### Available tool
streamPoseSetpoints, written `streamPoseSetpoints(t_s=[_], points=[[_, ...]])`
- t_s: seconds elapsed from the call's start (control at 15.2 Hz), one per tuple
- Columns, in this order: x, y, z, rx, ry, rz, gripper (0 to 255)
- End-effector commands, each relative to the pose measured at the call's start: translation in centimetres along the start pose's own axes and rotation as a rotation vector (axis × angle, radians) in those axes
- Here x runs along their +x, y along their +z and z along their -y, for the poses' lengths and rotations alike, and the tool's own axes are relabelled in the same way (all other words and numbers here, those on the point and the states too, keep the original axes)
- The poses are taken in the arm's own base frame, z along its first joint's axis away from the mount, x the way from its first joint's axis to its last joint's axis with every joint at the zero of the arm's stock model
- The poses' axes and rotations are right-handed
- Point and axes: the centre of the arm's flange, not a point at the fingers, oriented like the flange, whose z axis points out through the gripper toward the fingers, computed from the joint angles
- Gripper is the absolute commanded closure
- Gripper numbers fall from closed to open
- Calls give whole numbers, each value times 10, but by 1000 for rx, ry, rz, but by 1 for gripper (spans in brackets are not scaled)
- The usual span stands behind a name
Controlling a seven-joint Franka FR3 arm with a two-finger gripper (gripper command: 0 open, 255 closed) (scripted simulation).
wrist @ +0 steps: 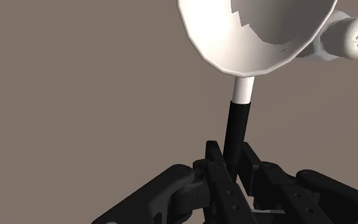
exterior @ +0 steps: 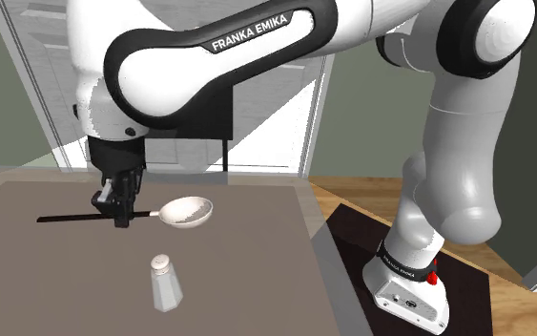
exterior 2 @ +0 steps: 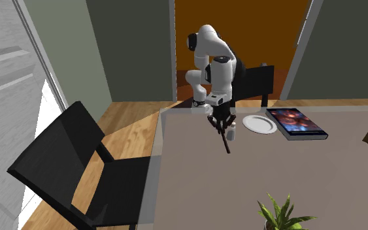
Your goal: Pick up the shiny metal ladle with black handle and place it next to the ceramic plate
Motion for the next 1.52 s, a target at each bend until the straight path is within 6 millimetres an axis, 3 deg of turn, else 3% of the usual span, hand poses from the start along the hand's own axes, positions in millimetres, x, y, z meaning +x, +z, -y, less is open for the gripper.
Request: streamPoseSetpoints(t_s=[0.0,0.59,1.45], points=[[-5,1,25,0,1,0,255],[-37,7,136,0,1,0,255],[-44,75,129,0,1,0,255]])
